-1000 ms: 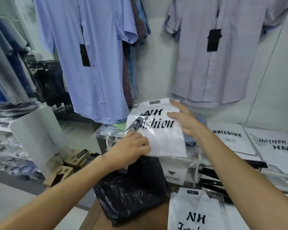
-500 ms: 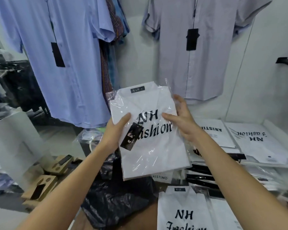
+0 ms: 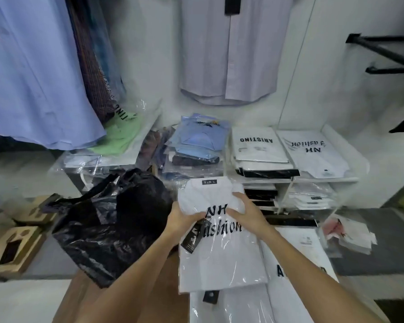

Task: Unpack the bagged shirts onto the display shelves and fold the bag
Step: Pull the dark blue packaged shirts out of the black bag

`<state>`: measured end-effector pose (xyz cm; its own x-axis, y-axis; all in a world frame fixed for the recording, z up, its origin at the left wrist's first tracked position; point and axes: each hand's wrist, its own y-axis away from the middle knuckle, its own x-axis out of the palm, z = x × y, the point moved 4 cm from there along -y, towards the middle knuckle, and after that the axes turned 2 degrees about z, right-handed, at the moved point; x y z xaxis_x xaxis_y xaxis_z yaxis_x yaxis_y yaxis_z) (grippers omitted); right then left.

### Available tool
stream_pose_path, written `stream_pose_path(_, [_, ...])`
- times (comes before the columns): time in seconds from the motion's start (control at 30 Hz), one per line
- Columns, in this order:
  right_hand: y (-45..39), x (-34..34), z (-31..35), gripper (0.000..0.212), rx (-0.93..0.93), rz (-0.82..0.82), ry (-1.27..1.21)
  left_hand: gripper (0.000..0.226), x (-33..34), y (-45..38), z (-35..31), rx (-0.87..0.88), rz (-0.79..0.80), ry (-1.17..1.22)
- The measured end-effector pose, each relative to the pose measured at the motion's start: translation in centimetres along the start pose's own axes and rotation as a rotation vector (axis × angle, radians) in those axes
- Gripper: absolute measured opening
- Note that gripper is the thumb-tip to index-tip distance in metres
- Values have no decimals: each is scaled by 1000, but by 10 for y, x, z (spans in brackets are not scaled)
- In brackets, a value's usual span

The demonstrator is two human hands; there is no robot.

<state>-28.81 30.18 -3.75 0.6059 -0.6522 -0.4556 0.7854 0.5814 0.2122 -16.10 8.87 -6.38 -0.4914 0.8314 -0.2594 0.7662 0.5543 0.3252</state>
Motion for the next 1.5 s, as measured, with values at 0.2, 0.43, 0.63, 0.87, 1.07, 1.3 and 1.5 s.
stream_pose_path(0.2, [26, 26, -82, 66, 233, 13, 227, 77, 57, 24, 50, -185, 29, -151])
stream_pose_path(0.43, [32, 36, -102, 66, 324, -5, 436, 94, 65, 25, 74, -278, 69, -358])
stream_pose_path(0.63, [27, 42, -82, 59, 183, -75, 857, 113, 72, 24, 64, -298, 92, -734])
stream_pose_path(0.87, [-11, 44, 32, 52, -147, 68, 526, 54, 27, 30, -35, 162, 176, -716])
stream_pose_path(1.07, [-38, 72, 166, 44, -527, 116, 334, 25, -100, 61, -122, 613, -298, -386])
stream_pose_path(1.3, [-36, 164, 262, 41, -757, 313, 440, 34, -232, 30, -64, 131, -452, -653])
stream_pose_path(1.5, [-60, 240, 229, 41, -432, 583, 760, 43, -266, 26, 7, -130, -331, -782])
